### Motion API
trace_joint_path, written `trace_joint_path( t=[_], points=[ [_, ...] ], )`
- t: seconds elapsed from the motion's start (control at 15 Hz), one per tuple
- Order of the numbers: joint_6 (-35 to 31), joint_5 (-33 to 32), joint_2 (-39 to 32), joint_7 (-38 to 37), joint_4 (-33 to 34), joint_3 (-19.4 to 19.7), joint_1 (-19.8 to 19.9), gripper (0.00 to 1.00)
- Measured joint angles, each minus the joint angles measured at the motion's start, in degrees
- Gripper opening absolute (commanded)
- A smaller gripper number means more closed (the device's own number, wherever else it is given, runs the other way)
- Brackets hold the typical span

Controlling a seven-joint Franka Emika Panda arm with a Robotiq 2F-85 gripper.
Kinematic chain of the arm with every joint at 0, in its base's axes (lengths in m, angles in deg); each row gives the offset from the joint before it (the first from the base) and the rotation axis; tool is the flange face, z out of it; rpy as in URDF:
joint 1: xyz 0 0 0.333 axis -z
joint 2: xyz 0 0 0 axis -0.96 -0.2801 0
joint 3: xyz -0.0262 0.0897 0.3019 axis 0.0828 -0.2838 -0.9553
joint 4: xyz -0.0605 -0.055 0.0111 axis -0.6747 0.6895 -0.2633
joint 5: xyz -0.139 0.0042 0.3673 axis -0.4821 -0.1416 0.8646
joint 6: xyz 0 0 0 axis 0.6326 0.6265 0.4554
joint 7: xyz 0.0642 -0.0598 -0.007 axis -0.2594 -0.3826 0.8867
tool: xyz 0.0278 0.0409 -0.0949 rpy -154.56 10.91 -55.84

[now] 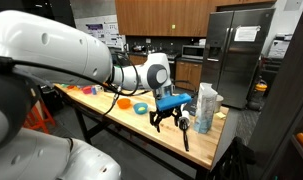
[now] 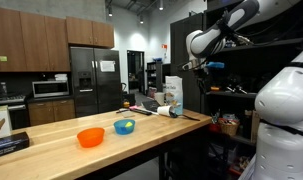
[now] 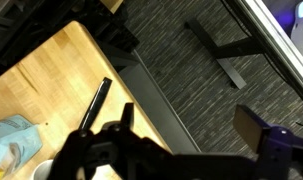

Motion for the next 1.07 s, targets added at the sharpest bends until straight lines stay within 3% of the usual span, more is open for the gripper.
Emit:
trace_joint_path(
  t=[1.07],
  points=[
    [-0.02, 0.0, 0.0, 0.02, 0.0, 0.0, 0.0, 1.0]
  ],
)
